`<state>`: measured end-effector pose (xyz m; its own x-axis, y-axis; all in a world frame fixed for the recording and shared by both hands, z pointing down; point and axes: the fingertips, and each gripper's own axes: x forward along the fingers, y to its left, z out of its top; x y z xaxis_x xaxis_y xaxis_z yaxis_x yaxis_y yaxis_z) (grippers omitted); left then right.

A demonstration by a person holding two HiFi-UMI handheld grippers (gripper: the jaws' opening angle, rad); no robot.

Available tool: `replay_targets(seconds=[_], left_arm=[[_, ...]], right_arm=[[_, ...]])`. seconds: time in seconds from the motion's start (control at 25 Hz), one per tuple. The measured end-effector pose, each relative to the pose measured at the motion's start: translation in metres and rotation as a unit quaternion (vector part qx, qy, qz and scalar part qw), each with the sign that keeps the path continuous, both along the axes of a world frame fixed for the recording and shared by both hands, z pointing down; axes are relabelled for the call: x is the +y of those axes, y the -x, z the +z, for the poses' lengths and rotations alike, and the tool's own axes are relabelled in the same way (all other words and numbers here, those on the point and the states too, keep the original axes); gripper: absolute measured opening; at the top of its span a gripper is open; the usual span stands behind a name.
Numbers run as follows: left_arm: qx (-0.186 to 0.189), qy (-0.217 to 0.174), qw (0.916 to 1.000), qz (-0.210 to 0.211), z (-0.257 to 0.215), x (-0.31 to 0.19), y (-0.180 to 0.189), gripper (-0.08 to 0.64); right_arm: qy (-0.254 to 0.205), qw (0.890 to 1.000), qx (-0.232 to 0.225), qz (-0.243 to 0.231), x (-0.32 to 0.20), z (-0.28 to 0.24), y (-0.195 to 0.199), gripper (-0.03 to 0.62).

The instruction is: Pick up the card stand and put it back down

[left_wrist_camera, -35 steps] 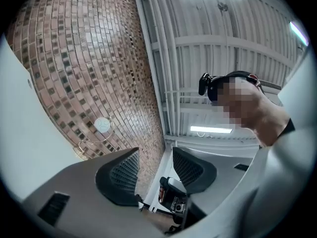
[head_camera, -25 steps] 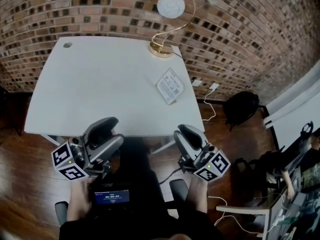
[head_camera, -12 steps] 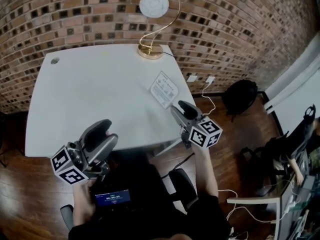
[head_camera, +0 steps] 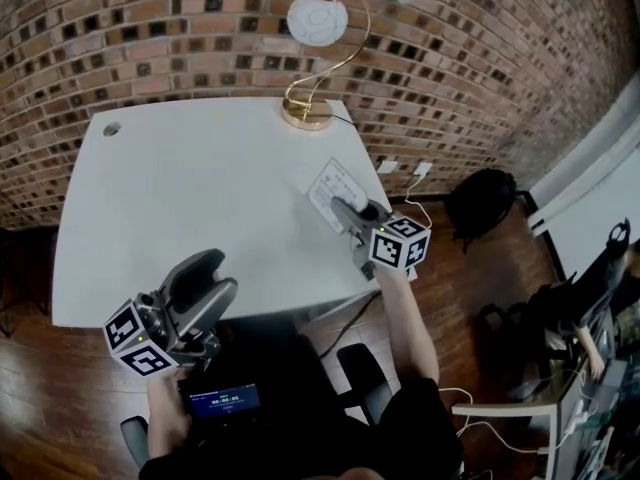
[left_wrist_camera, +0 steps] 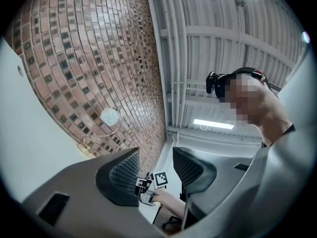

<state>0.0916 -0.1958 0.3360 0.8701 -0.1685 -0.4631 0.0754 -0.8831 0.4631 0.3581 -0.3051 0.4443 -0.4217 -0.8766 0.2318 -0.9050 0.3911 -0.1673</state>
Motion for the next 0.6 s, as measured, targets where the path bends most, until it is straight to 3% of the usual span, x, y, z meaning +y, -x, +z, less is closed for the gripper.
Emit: replay_targets(seconds=[0.12,0.32,0.48,0.6], left_arm=[[0.001,-0.001,1.0,-0.001,0.0,-0.002,0.002,0.206],[0.007,-0.001,1.0,-0.004,0.0,-0.001,0.007,0.206],[0.009,-0.009,0.9999,-0.006,-0.006,0.002,0.016,0.206],[0.02,-0.015,0.9996,-0.015,-0.012,0.003,0.026,0.206]], right_arm=[[-0.008,1.0,0.001,-0.017,-0.002,-0.008,0.006,0.031],[-0.041,0.996,-0.04,-0.064,0.004,-0.045,0.027,0.029],[-0.079,0.986,-0.09,-0.113,0.014,-0.093,0.055,0.029],[-0.099,0.979,-0.096,-0.15,0.018,-0.123,0.081,0.029]])
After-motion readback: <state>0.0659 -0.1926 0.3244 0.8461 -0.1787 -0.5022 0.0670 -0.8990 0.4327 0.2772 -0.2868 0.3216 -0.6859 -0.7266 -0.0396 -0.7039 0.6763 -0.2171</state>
